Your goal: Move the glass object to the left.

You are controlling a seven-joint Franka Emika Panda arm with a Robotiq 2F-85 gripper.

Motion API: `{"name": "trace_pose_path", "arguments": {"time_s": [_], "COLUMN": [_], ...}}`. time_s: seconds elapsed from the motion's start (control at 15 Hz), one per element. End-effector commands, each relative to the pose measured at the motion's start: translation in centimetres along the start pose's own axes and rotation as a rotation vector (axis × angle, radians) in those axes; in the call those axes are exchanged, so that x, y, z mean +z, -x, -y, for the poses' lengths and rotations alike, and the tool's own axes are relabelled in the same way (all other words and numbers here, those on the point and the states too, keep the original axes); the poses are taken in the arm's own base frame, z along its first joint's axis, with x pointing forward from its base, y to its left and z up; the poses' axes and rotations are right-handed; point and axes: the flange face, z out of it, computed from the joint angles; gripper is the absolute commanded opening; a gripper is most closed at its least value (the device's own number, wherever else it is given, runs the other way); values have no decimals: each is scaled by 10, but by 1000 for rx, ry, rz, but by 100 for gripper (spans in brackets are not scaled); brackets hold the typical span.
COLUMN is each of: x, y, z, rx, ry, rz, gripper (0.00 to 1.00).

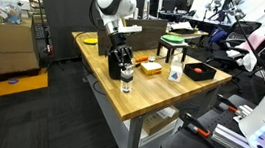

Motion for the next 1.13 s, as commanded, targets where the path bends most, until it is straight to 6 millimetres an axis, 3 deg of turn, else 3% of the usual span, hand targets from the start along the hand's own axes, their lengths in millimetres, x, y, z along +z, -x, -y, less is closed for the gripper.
{"name": "trace_pose_path", "arguments": {"time_s": [0.0,0.13,0.33,0.4,0.47,1.07], "x": [-20,-33,-59,-47,-53,-44], "y": [4,7,17,6,8,5], "z": [-8,-11,-17,-14,-14,-12], "rx": [-14,-23,-34,-12,-13,-15], "ry": [-35,-45,-59,-29,-30,-30], "rz": [19,4,-46,-44,-54,-40], "gripper": [89,99,100,100,100,100]}}
